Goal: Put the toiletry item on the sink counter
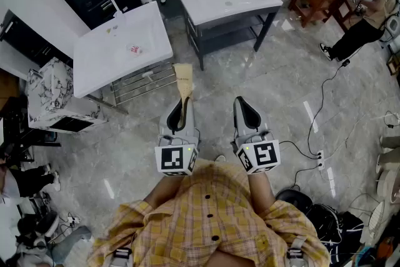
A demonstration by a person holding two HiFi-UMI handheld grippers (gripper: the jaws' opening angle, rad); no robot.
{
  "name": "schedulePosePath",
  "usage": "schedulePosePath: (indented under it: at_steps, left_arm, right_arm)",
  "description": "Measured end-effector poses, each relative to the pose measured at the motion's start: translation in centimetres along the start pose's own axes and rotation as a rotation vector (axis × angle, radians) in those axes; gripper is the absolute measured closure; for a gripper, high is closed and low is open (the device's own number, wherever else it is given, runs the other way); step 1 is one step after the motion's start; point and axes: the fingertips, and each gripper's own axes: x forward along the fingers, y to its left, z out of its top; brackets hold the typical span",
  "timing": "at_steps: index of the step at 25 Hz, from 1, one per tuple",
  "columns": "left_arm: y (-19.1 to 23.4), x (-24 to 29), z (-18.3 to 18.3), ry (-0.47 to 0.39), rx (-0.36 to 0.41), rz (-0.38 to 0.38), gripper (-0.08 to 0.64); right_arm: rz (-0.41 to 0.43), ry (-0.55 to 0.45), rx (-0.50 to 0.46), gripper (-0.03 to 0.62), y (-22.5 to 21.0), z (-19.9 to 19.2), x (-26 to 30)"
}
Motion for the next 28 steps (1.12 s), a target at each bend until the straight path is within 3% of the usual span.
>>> schedulePosePath:
  at_steps: [8, 16, 21, 28]
  left_arm:
    - [-4.5, 2.1, -0.4, 0.005, 0.008, 0.020, 0.526]
    - [-7.2, 3.8, -1.6, 0.037, 0.016, 0.022, 0.526]
    - [-7.0, 5.8, -2.6, 0.049, 0.011, 0.015, 0.526]
    - [-4.4, 12.7, -4.3, 0.036, -0.035, 0.027, 0.526]
  right_arm:
    - [0.033, 0.007, -0.091, 0.592, -3.7, 0.6, -1.6]
    - [0.025, 0.029, -0.005, 0.592, -7.0, -0.4, -1.9]
    - [0.012, 0.043, -0.004, 0.592, -8.7, -0.7, -0.5]
    - [0.019, 0.068, -0.031, 0.592, -12.3, -1.8, 5.7]
